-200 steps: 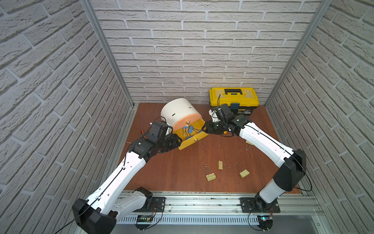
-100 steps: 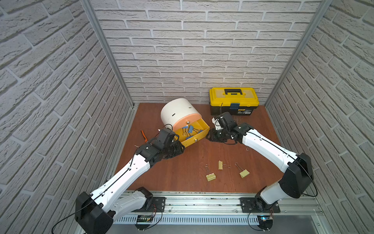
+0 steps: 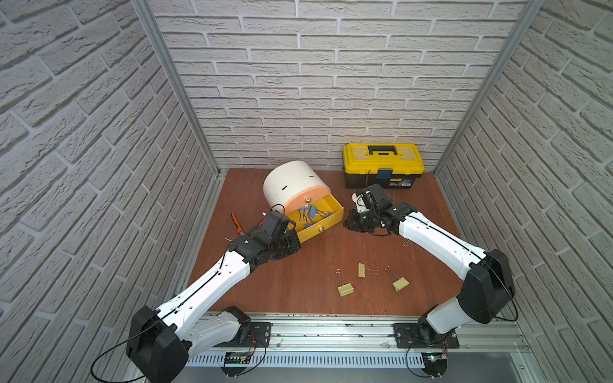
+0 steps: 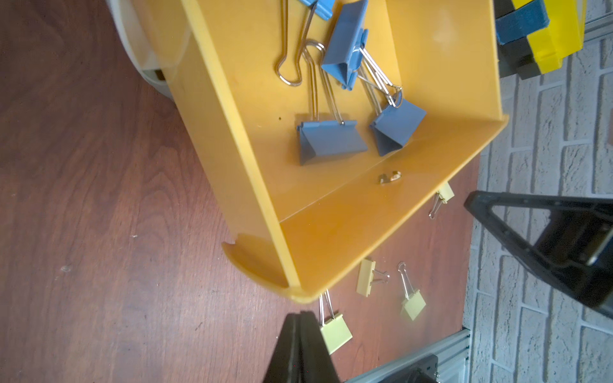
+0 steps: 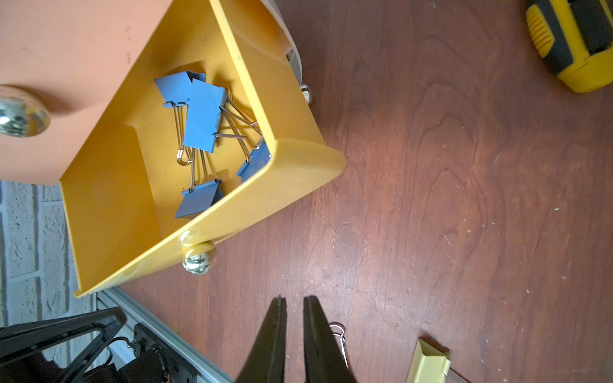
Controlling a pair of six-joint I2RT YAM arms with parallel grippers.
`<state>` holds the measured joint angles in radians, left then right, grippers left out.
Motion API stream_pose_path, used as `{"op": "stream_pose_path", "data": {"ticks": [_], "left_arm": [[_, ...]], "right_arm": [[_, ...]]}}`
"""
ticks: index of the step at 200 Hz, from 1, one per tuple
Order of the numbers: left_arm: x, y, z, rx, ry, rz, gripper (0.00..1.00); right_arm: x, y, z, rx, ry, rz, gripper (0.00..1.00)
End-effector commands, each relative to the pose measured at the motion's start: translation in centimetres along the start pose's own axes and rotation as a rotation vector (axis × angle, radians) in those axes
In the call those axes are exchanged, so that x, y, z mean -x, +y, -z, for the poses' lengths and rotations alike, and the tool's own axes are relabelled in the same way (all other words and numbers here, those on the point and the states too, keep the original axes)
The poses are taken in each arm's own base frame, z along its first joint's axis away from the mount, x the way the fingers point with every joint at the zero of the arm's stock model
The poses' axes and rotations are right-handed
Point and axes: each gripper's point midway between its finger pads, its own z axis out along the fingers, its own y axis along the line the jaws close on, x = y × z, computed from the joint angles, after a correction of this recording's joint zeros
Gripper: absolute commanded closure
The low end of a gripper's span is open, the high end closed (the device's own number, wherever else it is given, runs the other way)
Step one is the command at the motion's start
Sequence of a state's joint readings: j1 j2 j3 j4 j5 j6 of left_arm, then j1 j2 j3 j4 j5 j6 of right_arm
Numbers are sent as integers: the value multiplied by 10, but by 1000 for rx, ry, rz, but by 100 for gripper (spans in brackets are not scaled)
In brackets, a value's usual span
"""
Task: Put the binder clips in the drawer according to color
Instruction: Close the drawer in the storage box.
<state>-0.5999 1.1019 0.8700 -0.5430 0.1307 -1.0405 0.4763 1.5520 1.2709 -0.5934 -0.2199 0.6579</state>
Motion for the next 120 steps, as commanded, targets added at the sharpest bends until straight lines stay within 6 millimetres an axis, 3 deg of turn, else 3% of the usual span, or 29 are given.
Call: {"op": "stream_pose_path", "data": {"ticks": [1,17,120], "left_arm": [[9,-1,-6,-11,-34,7,96],[12,-2,-8,-8,-36,9,100],[28,-12,-13,-6,-43,2,100]], "right_arm": [[7,3,-3,40,-6,-10,94],[10,1,-7,48,2,-24,98],[32,17,-20,113,24,-9,98]]}}
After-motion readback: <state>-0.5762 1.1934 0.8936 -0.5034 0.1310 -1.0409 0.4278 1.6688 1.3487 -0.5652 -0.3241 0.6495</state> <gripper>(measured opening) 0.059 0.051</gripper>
